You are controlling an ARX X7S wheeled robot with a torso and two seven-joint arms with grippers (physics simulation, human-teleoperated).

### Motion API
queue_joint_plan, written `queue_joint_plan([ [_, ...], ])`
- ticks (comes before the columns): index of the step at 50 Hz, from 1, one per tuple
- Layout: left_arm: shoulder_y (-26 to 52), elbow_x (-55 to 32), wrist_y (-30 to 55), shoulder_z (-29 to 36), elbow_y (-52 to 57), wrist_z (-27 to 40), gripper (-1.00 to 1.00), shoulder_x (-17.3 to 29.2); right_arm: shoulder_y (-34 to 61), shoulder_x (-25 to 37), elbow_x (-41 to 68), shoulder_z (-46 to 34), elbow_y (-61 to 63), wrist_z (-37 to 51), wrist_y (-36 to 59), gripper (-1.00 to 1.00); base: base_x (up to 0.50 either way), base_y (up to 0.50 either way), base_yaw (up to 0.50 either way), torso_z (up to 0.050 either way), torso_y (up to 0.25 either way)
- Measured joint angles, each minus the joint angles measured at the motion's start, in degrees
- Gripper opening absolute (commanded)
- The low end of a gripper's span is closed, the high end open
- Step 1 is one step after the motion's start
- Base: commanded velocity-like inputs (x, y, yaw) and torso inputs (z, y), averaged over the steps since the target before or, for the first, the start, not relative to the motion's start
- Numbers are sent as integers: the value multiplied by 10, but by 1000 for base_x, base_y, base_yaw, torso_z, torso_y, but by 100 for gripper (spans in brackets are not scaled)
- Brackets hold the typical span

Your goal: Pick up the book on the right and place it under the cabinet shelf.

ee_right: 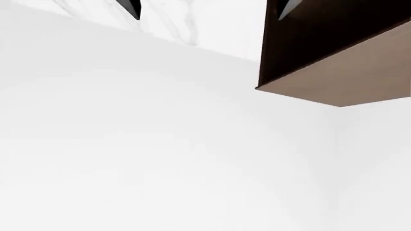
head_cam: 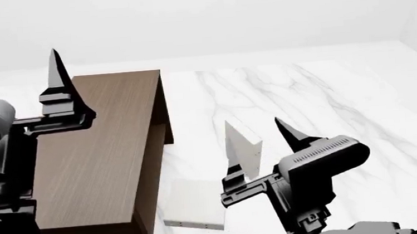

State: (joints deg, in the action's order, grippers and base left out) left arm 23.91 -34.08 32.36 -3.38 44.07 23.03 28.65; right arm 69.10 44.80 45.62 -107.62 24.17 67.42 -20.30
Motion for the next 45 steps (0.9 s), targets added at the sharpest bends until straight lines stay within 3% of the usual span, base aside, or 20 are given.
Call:
queue_joint_plan([
  [17, 110, -138, 118, -42, 51, 64, 100, 28, -79, 4, 0, 5, -88, 2, -68, 100, 0, 0, 0, 0, 0],
  [34, 175, -224, 174, -66, 66, 110, 100, 46, -162, -30, 32, 15, -209, -39, -138, 100, 0, 0, 0, 0, 0],
  [45, 204, -271, 195, -77, 71, 138, 100, 56, -206, -55, 64, 23, -279, -82, -174, 100, 0, 0, 0, 0, -146],
])
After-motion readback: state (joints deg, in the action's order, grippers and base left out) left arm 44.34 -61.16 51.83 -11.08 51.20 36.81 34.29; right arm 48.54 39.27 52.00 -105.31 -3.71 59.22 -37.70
